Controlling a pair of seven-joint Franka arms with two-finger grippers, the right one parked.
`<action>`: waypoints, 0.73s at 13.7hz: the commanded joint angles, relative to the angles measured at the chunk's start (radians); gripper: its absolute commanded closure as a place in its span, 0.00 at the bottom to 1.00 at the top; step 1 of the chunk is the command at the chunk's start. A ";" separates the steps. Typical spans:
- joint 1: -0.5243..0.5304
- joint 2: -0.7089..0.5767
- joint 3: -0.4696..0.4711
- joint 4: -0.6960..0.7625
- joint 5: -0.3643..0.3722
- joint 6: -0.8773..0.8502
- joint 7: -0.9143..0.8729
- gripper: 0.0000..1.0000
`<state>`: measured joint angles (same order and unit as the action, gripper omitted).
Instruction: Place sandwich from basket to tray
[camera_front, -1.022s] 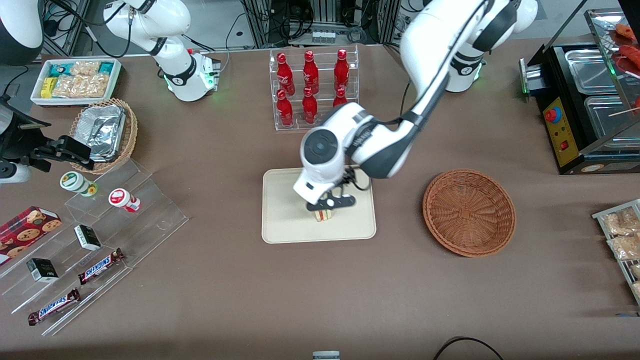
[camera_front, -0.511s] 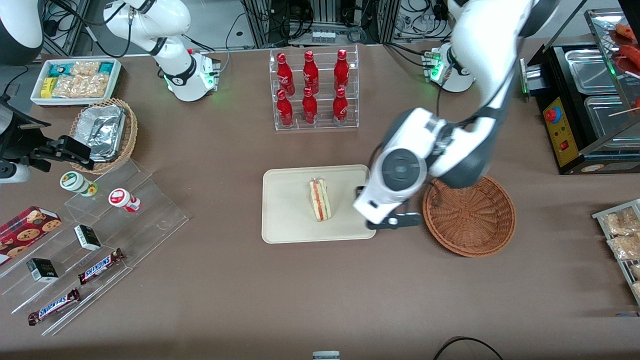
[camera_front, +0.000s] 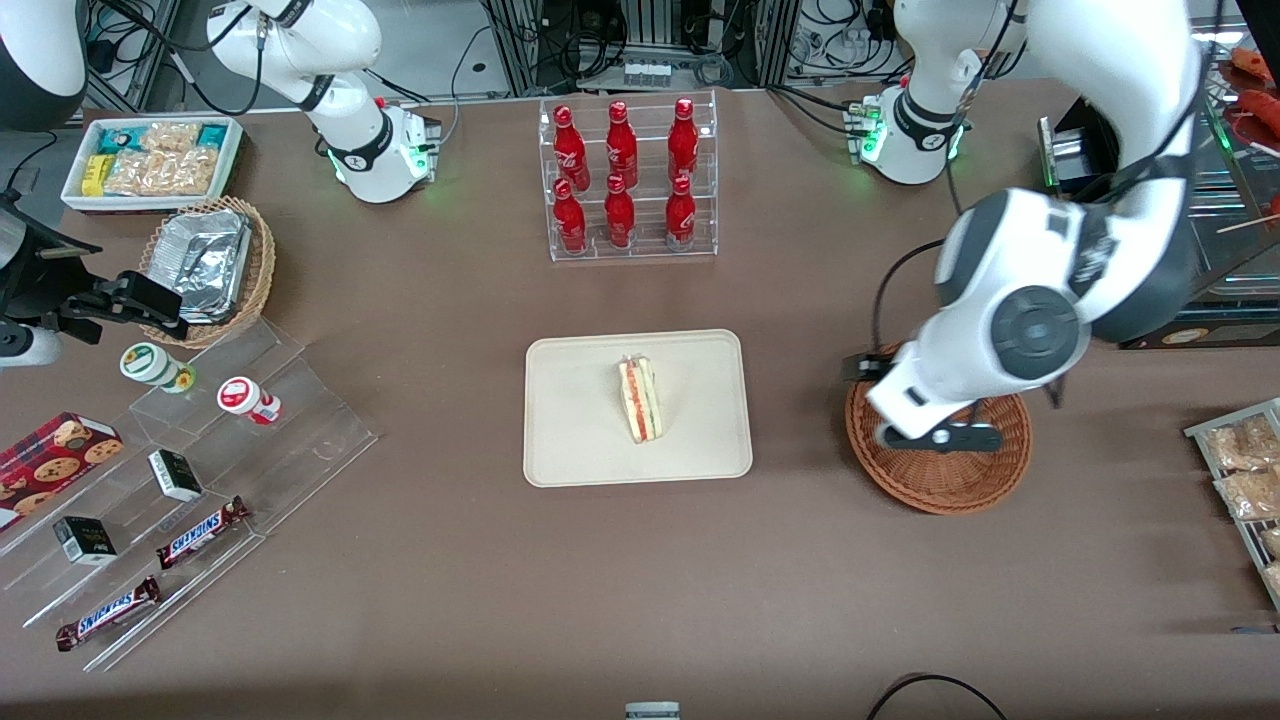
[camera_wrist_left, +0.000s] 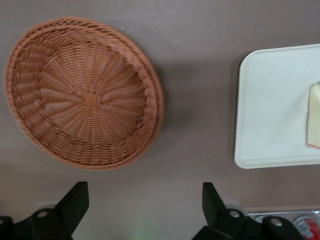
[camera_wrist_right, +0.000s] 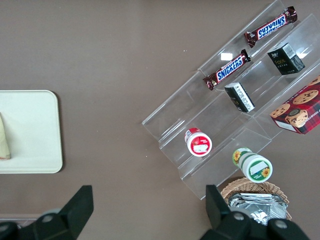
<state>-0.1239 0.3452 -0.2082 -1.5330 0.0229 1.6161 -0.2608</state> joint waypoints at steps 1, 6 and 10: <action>0.056 -0.133 -0.007 -0.123 -0.018 -0.011 0.098 0.00; 0.145 -0.241 -0.004 -0.141 -0.017 -0.119 0.238 0.00; 0.150 -0.311 0.038 -0.133 -0.015 -0.186 0.247 0.00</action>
<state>0.0190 0.0911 -0.1903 -1.6385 0.0186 1.4577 -0.0355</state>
